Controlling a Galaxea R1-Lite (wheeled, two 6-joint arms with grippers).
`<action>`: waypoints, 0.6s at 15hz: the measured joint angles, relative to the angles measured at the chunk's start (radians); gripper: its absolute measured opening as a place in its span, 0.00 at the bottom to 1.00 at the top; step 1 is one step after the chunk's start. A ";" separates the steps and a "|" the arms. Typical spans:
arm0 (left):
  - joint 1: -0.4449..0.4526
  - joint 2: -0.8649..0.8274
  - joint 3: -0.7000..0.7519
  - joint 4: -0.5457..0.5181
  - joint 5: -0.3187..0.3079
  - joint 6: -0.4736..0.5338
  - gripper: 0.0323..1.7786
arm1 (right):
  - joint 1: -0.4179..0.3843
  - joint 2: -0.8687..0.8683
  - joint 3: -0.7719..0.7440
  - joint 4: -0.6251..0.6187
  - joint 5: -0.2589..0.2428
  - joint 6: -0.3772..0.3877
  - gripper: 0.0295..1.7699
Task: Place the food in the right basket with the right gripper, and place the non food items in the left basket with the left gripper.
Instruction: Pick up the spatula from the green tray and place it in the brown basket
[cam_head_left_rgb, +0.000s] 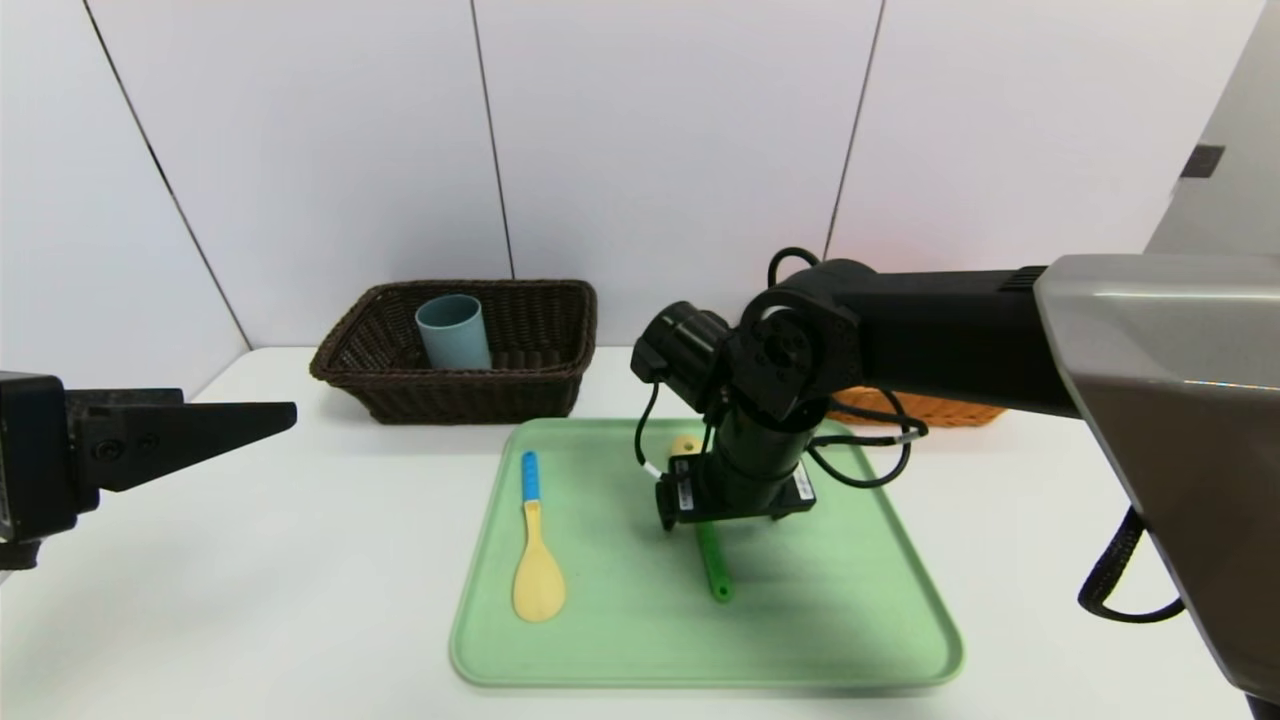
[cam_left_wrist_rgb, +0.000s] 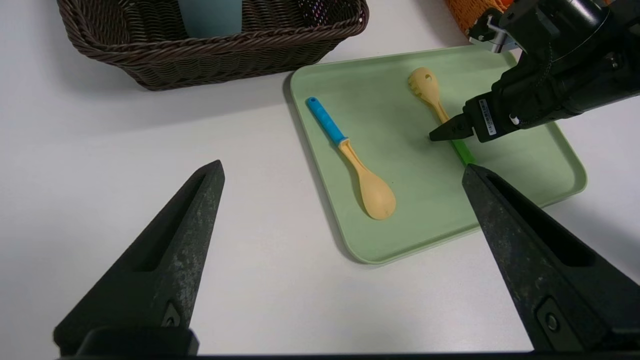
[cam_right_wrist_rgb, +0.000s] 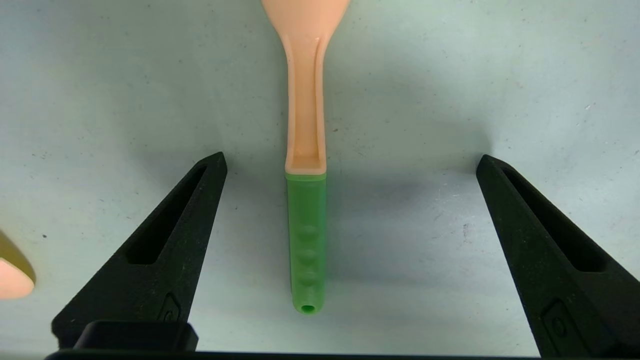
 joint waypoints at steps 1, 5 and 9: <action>0.000 -0.001 0.000 0.000 0.001 0.000 0.95 | 0.000 0.001 0.000 0.000 0.000 -0.001 0.96; 0.000 -0.003 0.001 0.000 0.000 0.000 0.95 | 0.000 0.007 0.000 -0.001 0.000 -0.002 0.96; 0.000 -0.003 0.001 -0.001 0.000 0.000 0.95 | 0.001 0.009 0.000 -0.001 0.000 0.000 0.80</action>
